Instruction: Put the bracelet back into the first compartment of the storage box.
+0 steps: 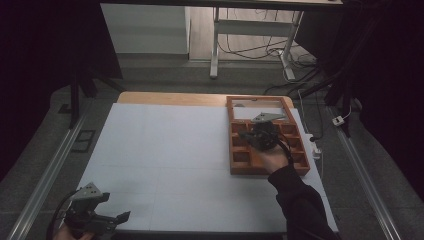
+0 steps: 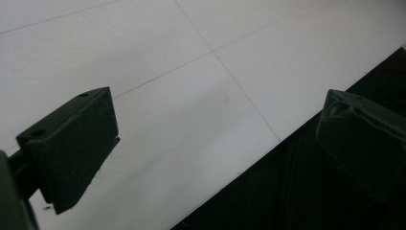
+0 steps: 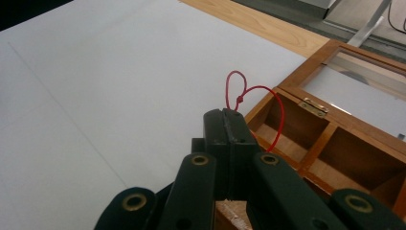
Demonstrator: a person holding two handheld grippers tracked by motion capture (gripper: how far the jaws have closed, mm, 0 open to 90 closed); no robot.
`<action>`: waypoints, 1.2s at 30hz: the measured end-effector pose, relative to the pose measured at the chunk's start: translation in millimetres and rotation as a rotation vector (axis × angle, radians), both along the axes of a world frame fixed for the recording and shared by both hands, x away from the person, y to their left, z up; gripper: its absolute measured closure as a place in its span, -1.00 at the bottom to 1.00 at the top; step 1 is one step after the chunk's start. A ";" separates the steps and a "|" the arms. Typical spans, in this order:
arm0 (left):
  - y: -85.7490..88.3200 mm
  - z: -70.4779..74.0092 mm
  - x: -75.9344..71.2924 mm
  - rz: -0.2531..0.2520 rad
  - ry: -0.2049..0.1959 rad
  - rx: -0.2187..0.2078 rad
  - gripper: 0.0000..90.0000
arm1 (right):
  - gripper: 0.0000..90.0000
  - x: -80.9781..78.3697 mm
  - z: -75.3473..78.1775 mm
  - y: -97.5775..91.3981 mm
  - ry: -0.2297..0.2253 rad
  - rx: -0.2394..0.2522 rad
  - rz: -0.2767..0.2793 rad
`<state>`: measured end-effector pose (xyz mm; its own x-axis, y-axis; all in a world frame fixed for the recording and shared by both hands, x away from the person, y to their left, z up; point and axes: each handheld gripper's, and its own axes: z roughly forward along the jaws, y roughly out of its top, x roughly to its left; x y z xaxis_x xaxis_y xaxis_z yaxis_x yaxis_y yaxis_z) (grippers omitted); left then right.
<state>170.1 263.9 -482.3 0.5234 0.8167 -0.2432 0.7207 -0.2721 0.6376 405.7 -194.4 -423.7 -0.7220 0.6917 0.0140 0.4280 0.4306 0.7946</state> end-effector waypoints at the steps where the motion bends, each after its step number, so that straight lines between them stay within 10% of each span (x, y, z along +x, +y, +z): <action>1: 0.0 0.0 0.0 0.000 0.000 0.001 -0.98 | 0.99 1.6 0.0 -0.7 0.001 -0.003 -0.006; 36: -1.0 -0.4 0.2 -0.001 0.005 0.015 -0.98 | 0.99 54.8 -31.2 3.6 0.052 -0.076 -0.085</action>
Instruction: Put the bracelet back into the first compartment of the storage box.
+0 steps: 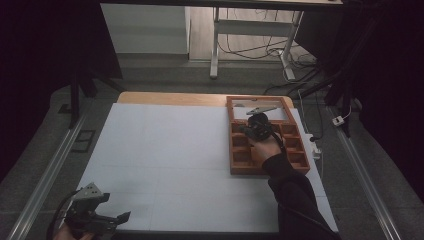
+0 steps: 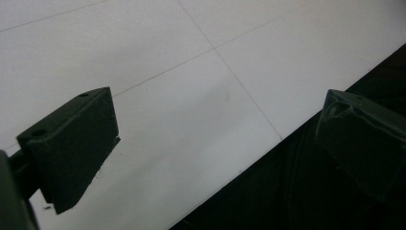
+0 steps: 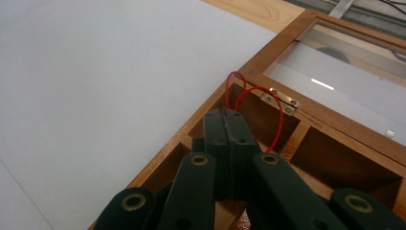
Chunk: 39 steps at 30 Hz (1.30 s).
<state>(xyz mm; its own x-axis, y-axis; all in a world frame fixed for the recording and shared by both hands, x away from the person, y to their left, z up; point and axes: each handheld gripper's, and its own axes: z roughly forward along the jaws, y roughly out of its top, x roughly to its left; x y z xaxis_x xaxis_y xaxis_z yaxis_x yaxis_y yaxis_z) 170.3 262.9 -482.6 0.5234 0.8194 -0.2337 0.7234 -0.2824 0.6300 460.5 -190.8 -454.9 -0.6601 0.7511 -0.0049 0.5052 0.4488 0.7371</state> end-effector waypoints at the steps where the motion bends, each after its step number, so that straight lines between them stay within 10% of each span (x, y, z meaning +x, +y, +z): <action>1: -0.1 0.0 0.0 0.000 0.000 0.000 -0.98 | 0.99 0.8 -1.3 0.6 0.002 -0.004 0.000; 25: -0.9 -0.3 0.4 -0.002 0.005 0.009 -0.97 | 0.95 21.0 -27.8 11.9 0.050 -0.073 -0.037; 39: -1.8 -0.4 -0.1 -0.001 0.000 0.017 -0.97 | 0.53 17.7 -12.6 10.4 0.019 -0.002 -0.057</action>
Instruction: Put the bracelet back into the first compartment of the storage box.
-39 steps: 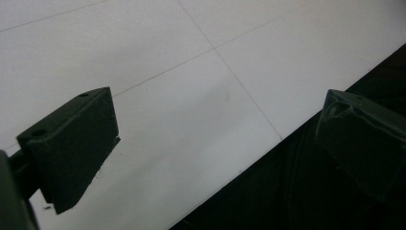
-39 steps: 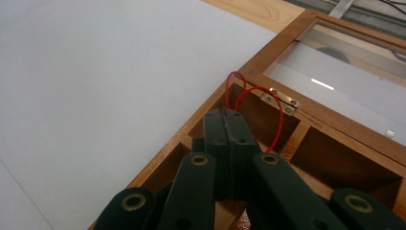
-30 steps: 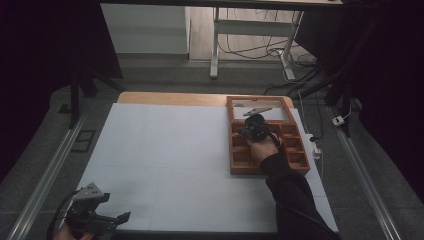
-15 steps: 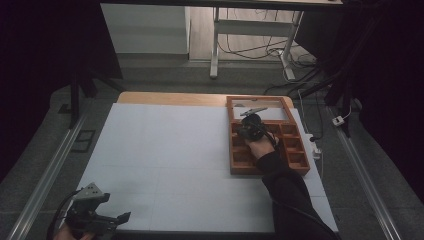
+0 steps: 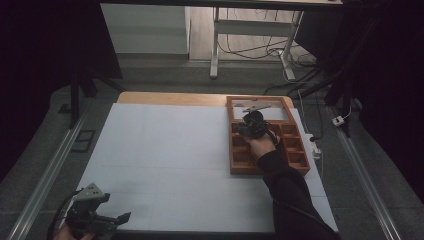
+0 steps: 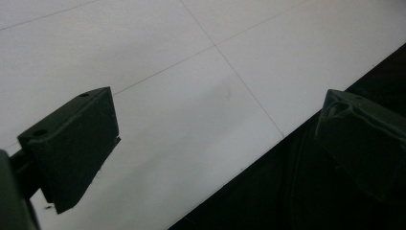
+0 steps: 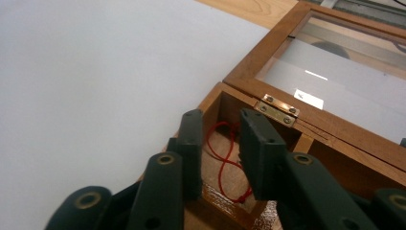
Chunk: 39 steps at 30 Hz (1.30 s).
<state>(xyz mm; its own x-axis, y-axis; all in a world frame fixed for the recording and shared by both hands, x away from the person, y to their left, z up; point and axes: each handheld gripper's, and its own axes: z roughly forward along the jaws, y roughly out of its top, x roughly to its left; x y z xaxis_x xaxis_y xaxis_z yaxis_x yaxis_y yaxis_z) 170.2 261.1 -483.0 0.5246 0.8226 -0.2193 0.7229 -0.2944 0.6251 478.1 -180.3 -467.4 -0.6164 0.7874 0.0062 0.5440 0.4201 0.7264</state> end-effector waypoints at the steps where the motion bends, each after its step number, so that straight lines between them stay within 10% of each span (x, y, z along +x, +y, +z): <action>1: 0.1 0.1 0.0 0.000 -0.001 0.001 -0.97 | 0.50 -0.7 1.3 0.0 -0.001 0.004 0.002; 39: 2.2 1.1 -1.6 0.002 -0.012 -0.026 -0.98 | -0.58 -62.2 30.8 1.1 0.025 0.074 0.146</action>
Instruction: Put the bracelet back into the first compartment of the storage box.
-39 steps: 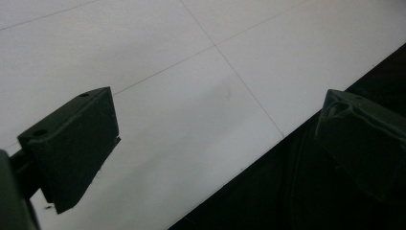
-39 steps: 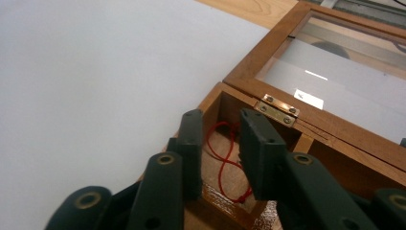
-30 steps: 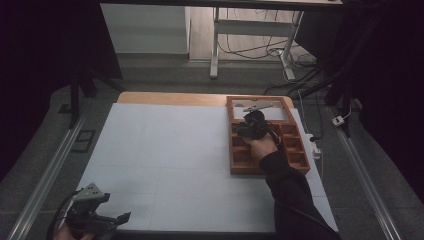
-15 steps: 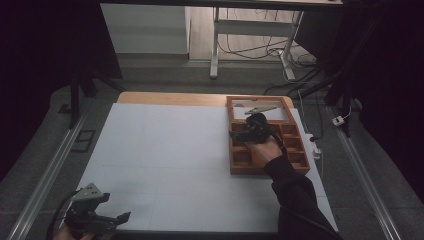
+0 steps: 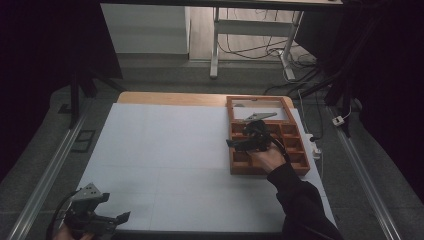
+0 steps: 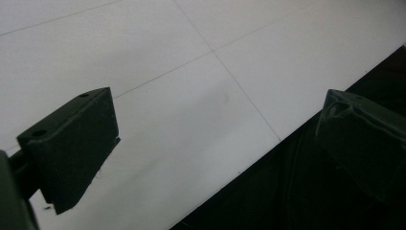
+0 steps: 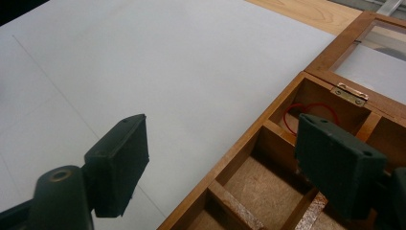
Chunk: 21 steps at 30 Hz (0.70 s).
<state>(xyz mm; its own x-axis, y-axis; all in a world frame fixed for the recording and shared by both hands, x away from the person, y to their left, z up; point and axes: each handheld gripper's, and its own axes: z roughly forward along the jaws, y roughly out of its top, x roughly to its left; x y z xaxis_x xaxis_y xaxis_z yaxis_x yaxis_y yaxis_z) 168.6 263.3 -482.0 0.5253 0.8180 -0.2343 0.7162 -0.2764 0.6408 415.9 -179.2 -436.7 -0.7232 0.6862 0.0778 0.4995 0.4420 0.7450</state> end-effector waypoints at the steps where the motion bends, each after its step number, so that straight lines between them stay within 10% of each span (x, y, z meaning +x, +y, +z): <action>1: -0.1 0.0 -0.1 0.002 -0.001 0.002 -0.98 | -0.60 -1.6 0.2 -0.3 -0.001 0.006 0.000; 21: -0.2 0.0 -0.1 0.000 0.000 0.000 -0.98 | -0.85 -34.8 6.7 -17.5 0.015 0.031 0.015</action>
<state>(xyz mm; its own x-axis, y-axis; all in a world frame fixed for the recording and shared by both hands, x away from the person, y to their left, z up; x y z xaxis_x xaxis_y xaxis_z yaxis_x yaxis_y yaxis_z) 168.6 263.1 -481.9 0.5250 0.8182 -0.2343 0.7163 -0.2761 0.6408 381.1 -196.7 -429.9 -0.7322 0.6722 0.1094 0.5041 0.4269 0.7508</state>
